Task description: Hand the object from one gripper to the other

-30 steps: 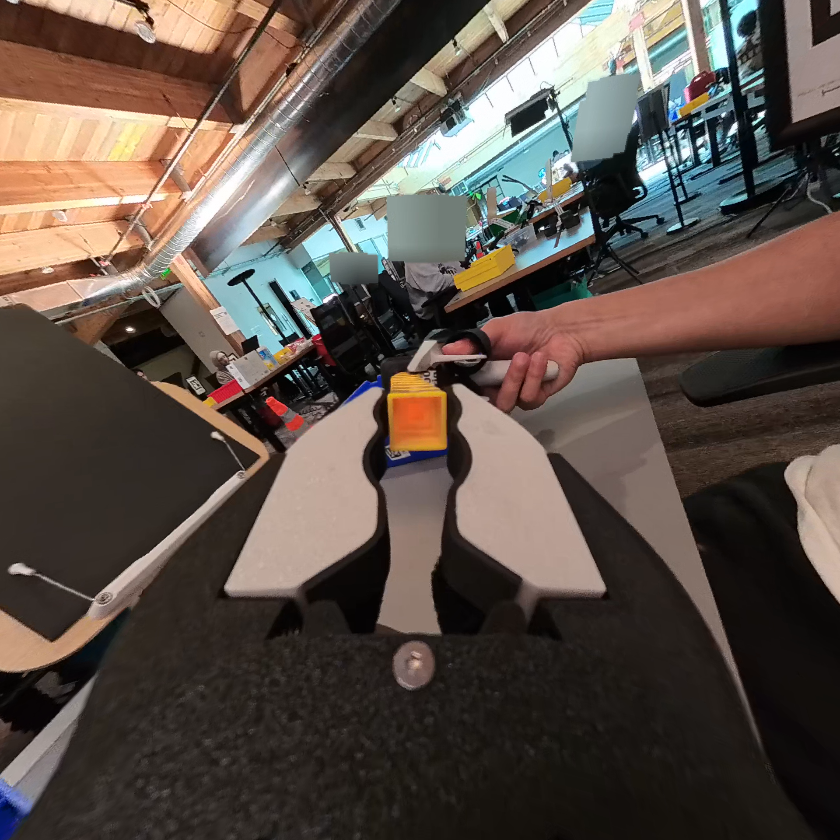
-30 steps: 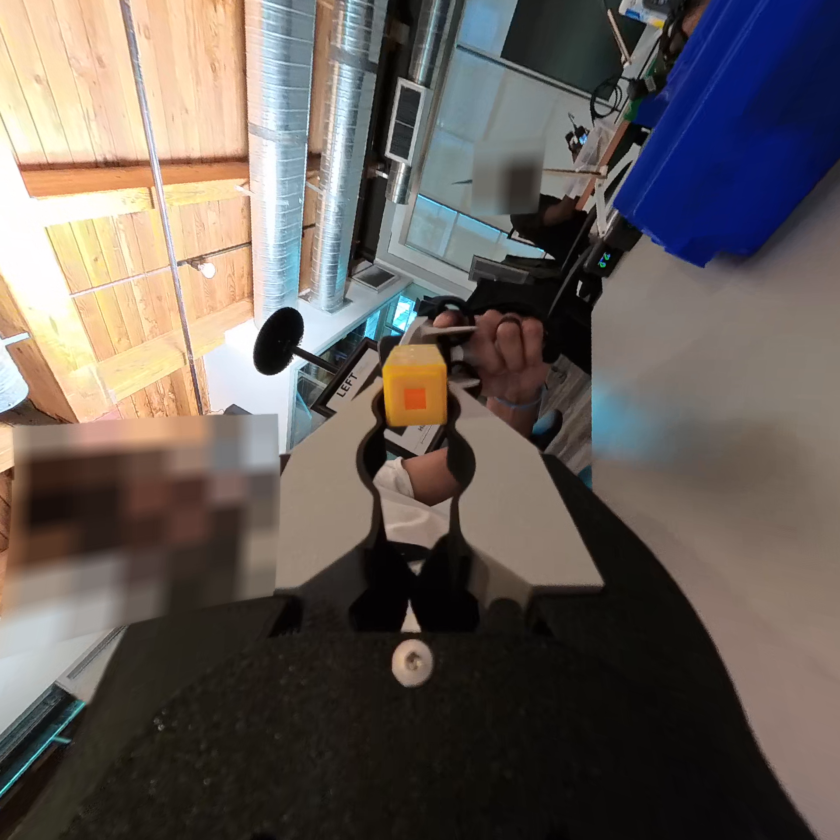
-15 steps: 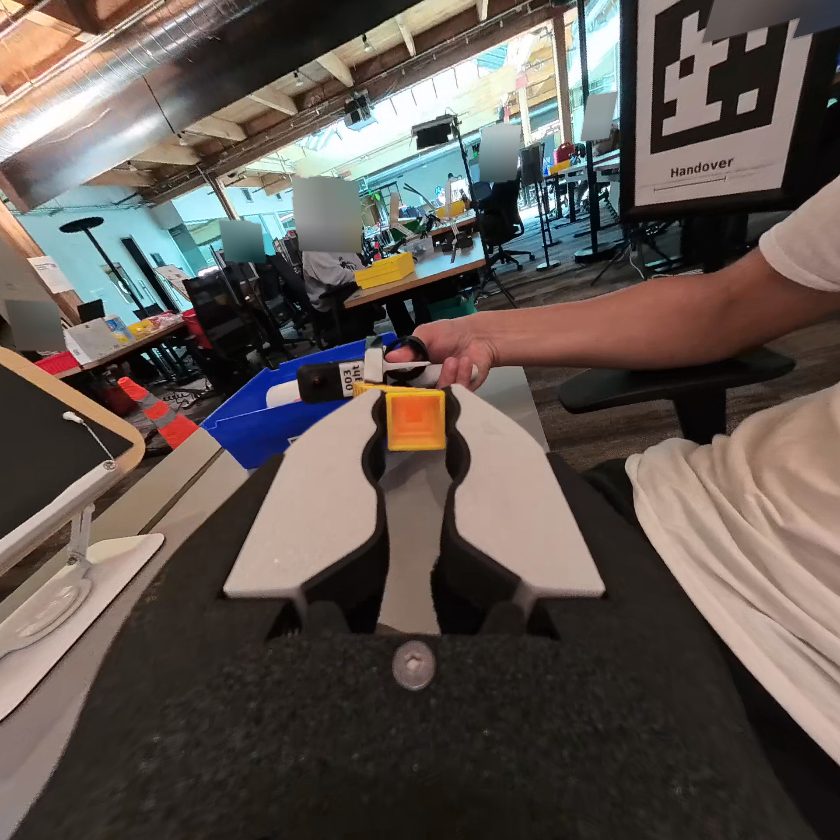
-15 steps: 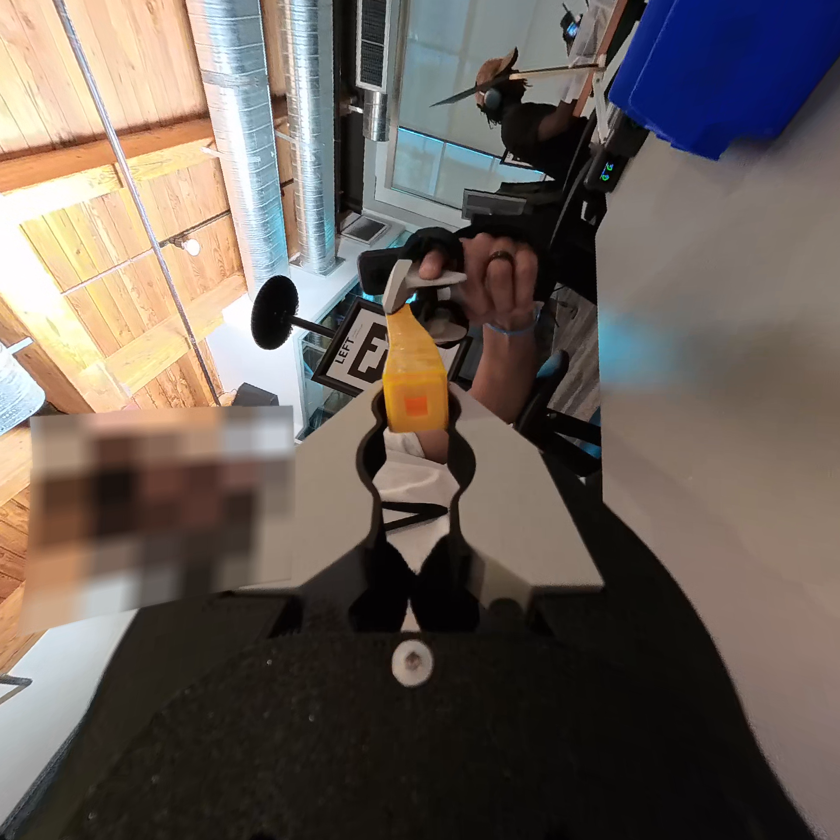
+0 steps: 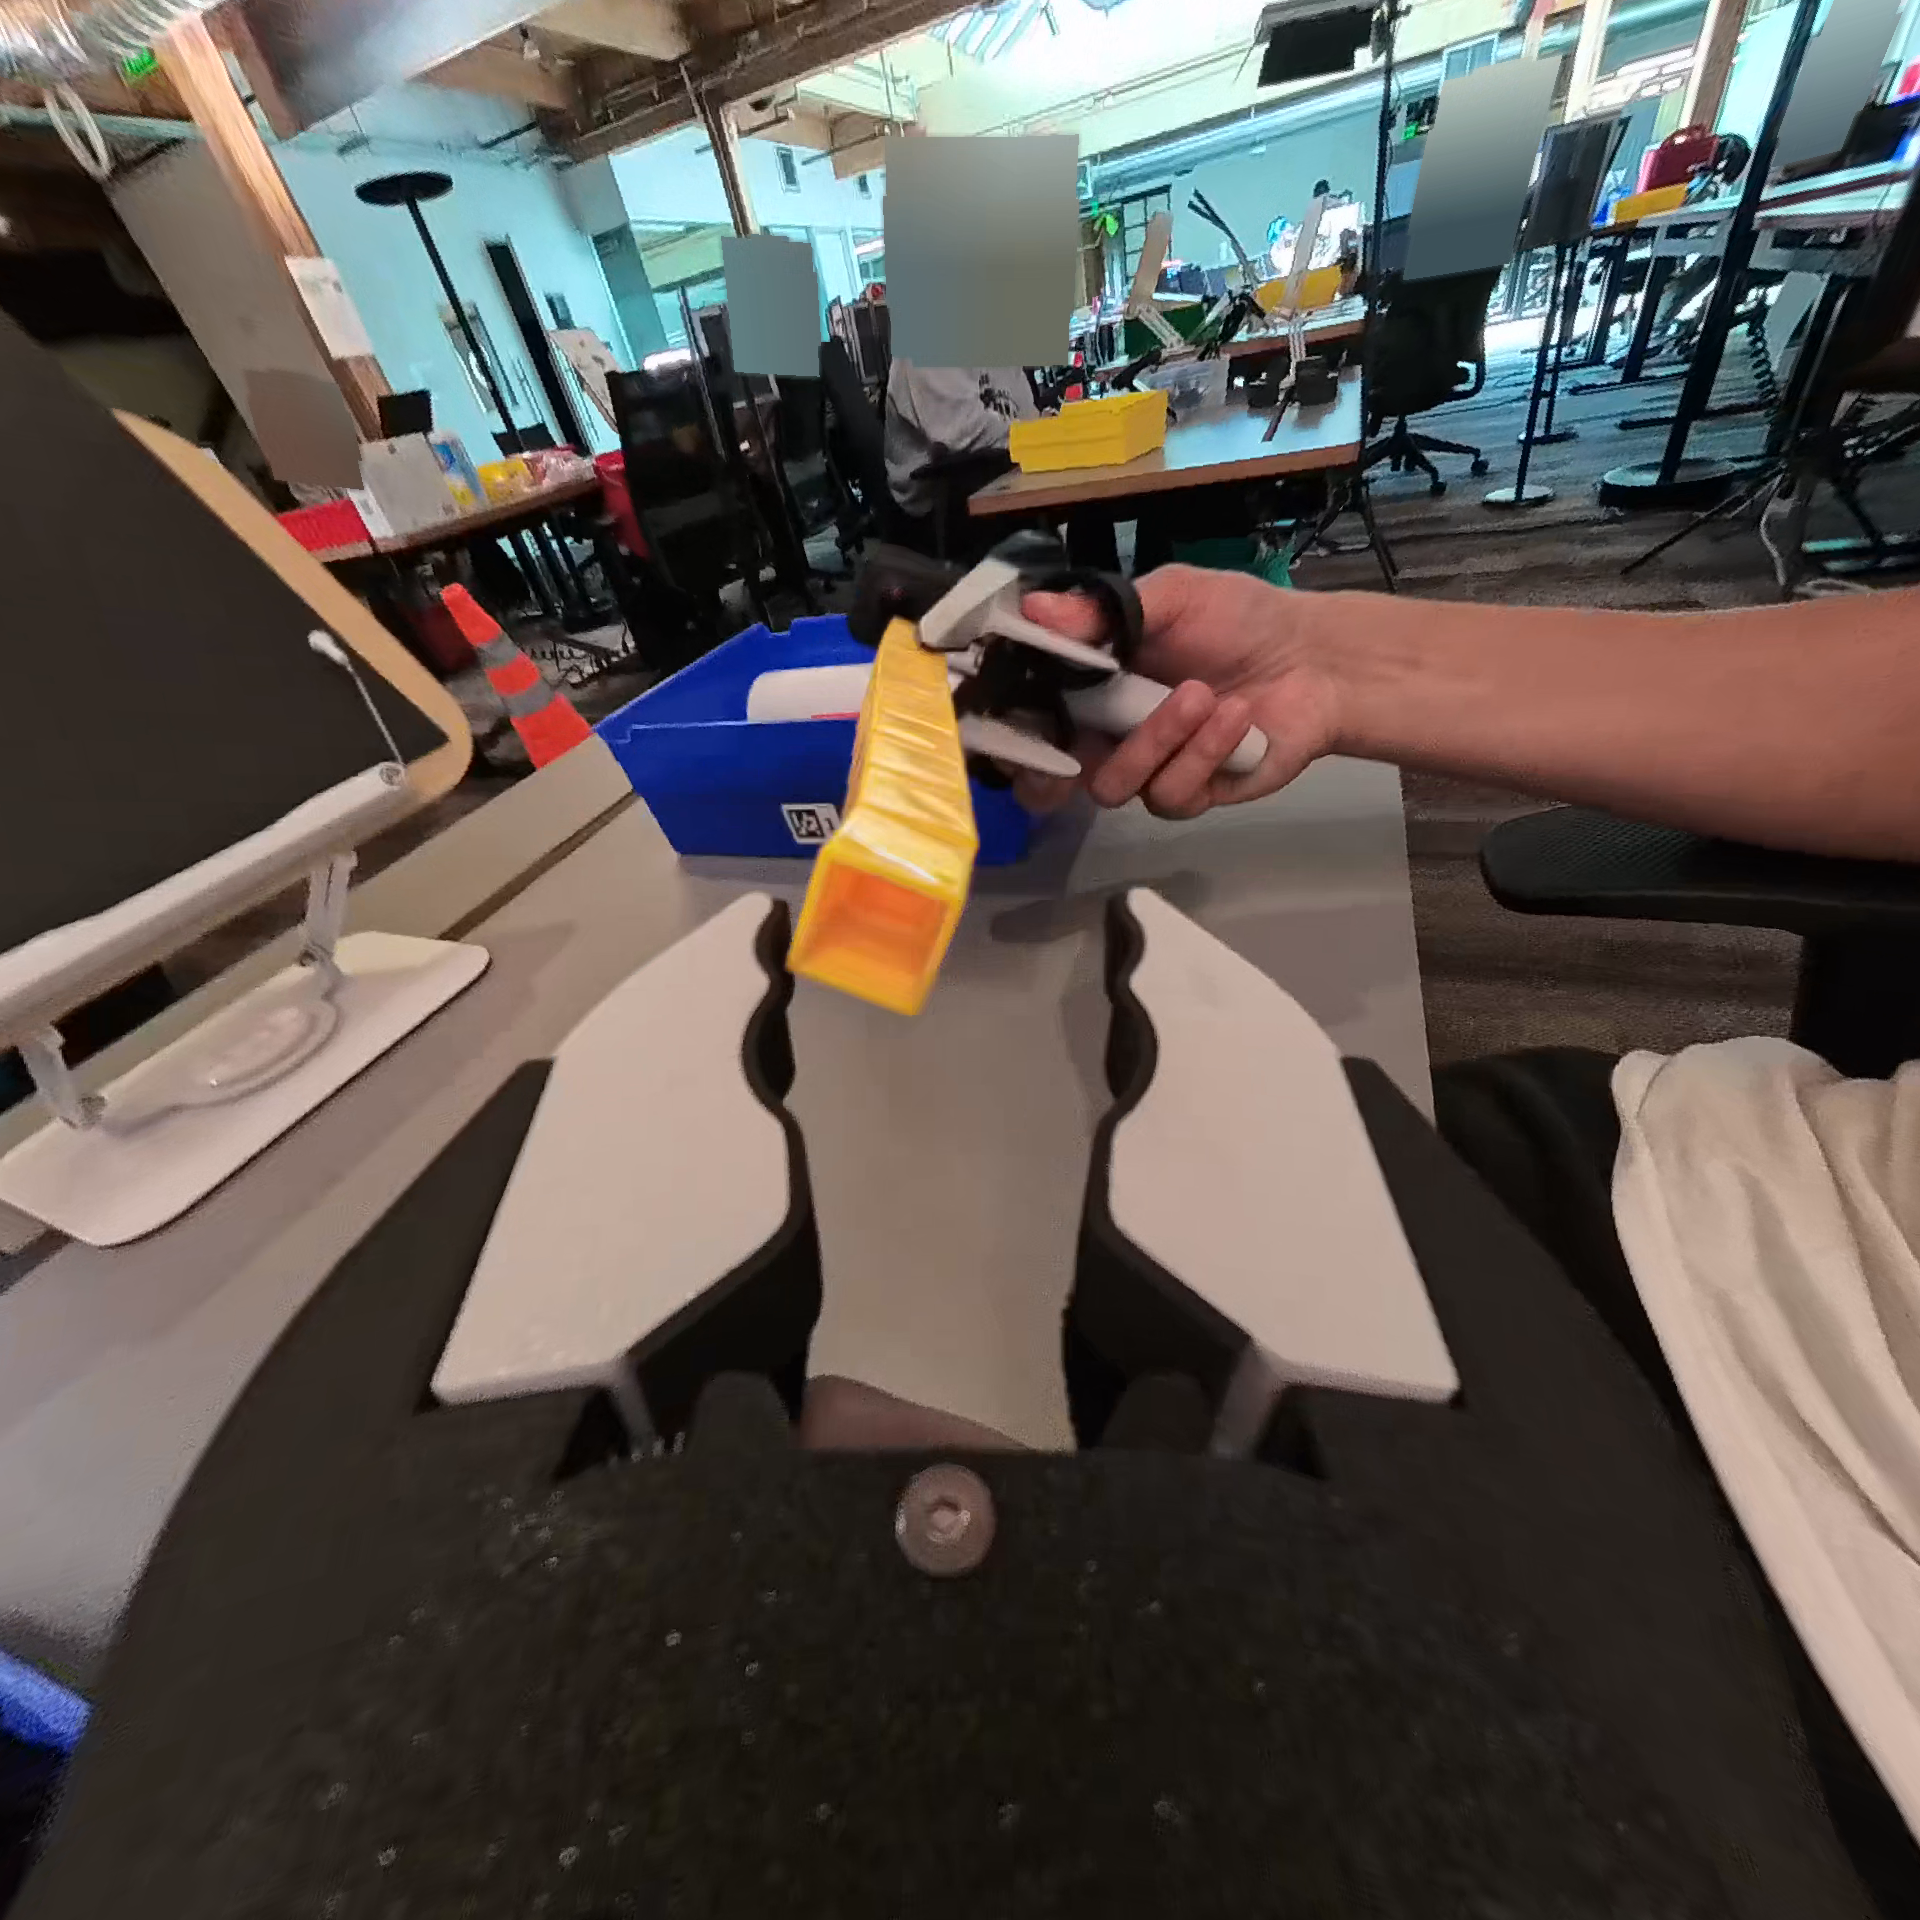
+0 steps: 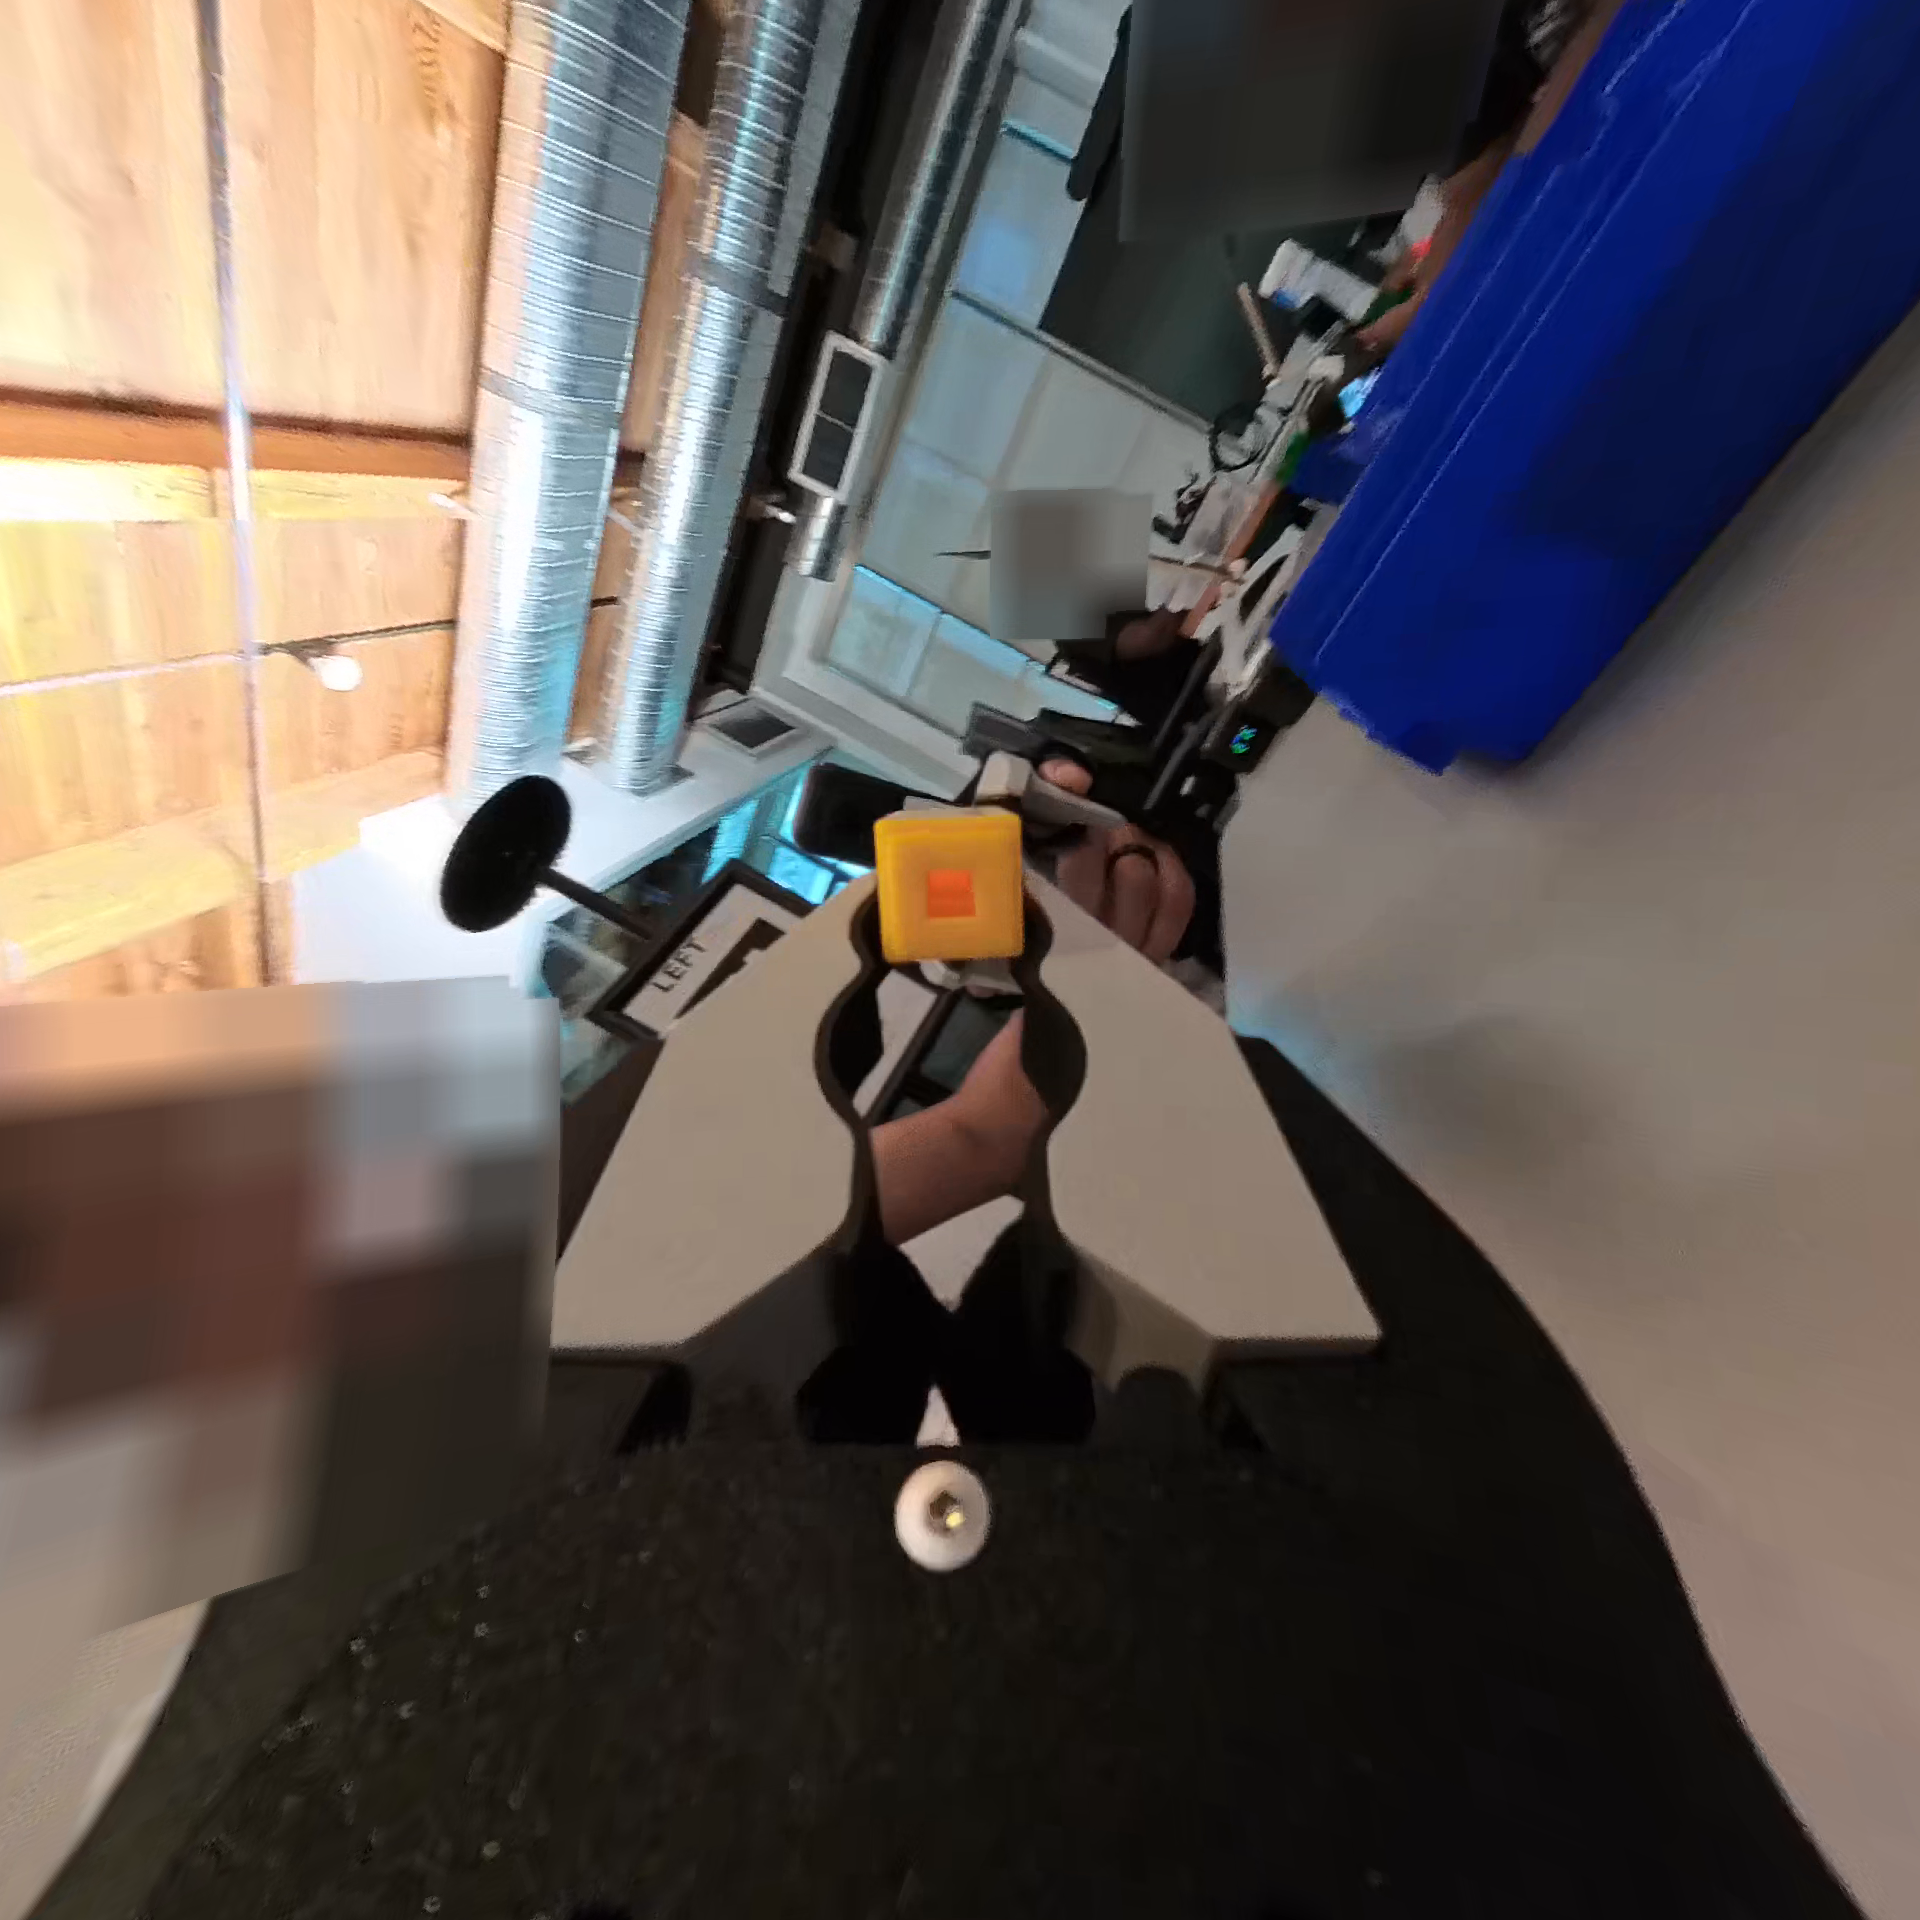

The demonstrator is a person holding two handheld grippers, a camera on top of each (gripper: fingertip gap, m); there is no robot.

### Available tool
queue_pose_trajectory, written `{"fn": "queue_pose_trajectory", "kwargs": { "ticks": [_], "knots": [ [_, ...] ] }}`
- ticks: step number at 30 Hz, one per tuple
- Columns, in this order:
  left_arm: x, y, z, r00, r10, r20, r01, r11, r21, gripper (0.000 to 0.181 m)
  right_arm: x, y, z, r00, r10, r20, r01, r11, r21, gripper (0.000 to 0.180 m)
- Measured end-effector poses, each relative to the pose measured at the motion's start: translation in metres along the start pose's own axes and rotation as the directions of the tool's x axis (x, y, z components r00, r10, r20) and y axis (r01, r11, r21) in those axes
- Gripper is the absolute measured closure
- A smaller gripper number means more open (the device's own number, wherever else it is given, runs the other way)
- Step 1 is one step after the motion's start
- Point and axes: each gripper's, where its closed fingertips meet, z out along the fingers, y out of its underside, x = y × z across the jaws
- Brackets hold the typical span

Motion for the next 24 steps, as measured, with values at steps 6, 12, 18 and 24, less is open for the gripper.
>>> {"fn": "queue_pose_trajectory", "kwargs": {
  "ticks": [6,12,18,24],
  "knots": [
    [-0.015,0.019,-0.002,0.995,-0.069,0.072,0.074,0.995,-0.066,0.114,-0.066,-0.057,-0.042,0.964,-0.253,-0.077,0.265,0.933,0.246,0.157],
    [-0.014,0.053,-0.004,0.983,-0.134,0.127,0.150,0.980,-0.133,0.124,-0.078,-0.135,-0.230,0.269,-0.292,-0.918,0.859,0.504,0.092,0.158],
    [0.009,0.068,0.003,0.975,-0.201,0.099,0.216,0.961,-0.172,0.125,0.009,-0.145,-0.276,0.011,-0.212,-0.977,0.819,0.563,-0.113,0.158],
    [0.024,0.070,0.004,0.939,-0.331,0.093,0.342,0.928,-0.150,0.124,0.075,-0.149,-0.247,-0.095,-0.303,-0.948,0.629,0.720,-0.293,0.158]
  ]
}}
